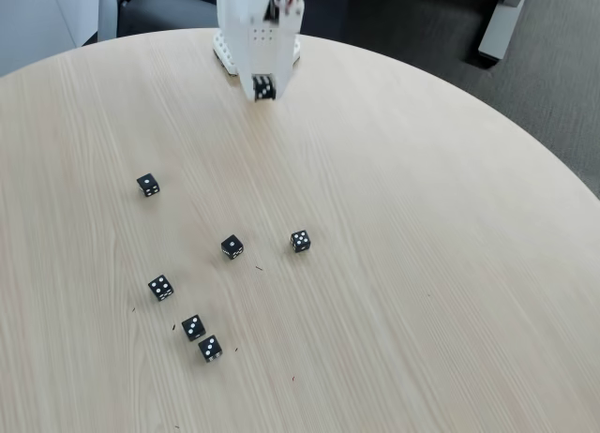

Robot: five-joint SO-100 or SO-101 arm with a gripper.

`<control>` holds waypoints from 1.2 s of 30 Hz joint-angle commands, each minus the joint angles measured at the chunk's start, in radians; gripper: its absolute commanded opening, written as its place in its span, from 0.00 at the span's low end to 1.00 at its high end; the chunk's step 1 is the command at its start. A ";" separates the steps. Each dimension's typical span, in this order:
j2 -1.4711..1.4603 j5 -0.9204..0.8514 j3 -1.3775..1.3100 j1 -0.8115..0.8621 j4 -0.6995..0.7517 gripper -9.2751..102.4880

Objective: Pick up the dice with number 6

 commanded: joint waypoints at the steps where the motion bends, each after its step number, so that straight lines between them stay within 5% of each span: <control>1: 0.009 -0.009 0.072 -0.009 -0.034 0.08; 9: 0.009 0.026 0.290 -0.009 -0.130 0.08; 29: 0.012 0.005 0.298 -0.009 -0.175 0.08; 36: 0.005 0.072 0.302 -0.009 -0.353 0.08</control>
